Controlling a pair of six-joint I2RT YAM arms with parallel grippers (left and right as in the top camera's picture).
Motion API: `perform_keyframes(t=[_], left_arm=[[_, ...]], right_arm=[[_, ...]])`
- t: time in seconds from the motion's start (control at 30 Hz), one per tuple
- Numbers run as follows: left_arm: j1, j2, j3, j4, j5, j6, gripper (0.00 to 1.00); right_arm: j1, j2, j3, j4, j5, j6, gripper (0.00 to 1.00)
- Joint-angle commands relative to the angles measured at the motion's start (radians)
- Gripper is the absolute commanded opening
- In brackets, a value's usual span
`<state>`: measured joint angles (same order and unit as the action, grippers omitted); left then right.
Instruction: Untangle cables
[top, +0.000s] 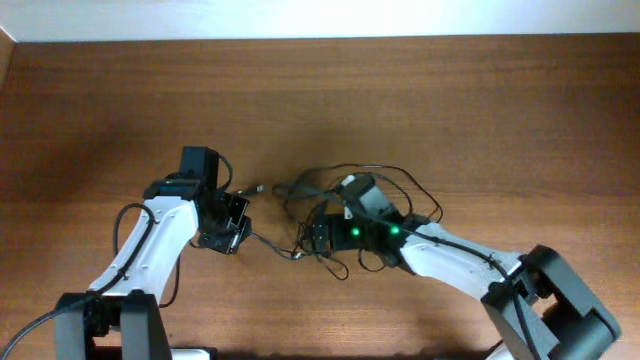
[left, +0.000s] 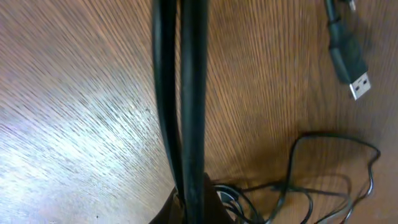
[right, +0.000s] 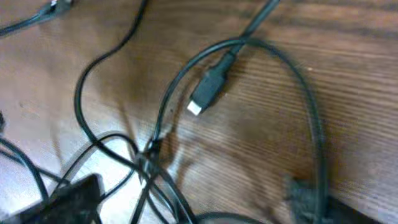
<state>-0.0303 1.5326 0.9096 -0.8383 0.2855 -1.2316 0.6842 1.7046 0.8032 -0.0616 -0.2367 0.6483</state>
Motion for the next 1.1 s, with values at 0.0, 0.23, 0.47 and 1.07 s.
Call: perform_keyframes(t=[0.0, 0.23, 0.47, 1.07], left_arm=[[-0.002, 0.005, 0.002, -0.001, 0.051, -0.002, 0.02], [-0.002, 0.005, 0.002, -0.011, 0.027, 0.326, 0.00], [0.043, -0.003, 0.038, -0.036, -0.089, 0.501, 0.00], [0.399, -0.309, 0.501, -0.113, -0.190, 0.659, 0.08]], right_arm=[[-0.039, 0.024, -0.002, -0.008, 0.040, 0.000, 0.45], [-0.217, 0.001, -0.002, -0.137, -0.018, -0.006, 0.04], [-0.511, -0.011, -0.002, -0.302, -0.018, -0.021, 0.04], [-0.706, -0.122, 0.254, -0.643, 0.016, -0.206, 0.04]])
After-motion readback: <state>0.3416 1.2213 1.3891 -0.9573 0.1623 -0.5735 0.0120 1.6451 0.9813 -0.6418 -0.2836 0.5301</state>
